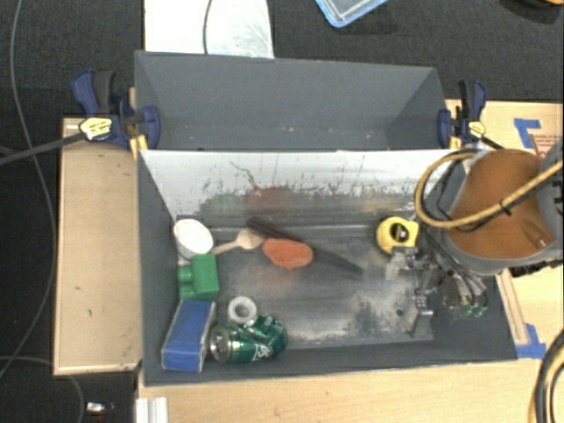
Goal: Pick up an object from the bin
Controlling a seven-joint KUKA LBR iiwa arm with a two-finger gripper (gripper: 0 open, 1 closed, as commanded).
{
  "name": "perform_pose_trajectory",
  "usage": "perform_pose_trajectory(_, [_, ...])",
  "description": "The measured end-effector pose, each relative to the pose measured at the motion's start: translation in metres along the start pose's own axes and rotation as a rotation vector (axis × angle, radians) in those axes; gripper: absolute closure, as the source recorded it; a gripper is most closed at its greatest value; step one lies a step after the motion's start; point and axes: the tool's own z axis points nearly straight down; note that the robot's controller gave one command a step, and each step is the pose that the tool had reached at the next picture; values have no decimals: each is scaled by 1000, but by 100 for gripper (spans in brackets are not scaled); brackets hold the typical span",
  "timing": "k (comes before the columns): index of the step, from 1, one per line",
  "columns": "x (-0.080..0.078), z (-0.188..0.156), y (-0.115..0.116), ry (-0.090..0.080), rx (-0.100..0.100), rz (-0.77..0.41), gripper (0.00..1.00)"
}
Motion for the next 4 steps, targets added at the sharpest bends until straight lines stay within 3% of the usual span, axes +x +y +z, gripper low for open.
perform_pose_trajectory(1, [-2,-3,0,-7,1,-3,0])
perform_pose_trajectory(2, [-83,68,63,-13,-2,-75,0])
perform_pose_trajectory(3, [-80,6,54,-23,5,59,0])
perform_pose_trajectory(4, [-77,60,59,0,-1,-54,0])
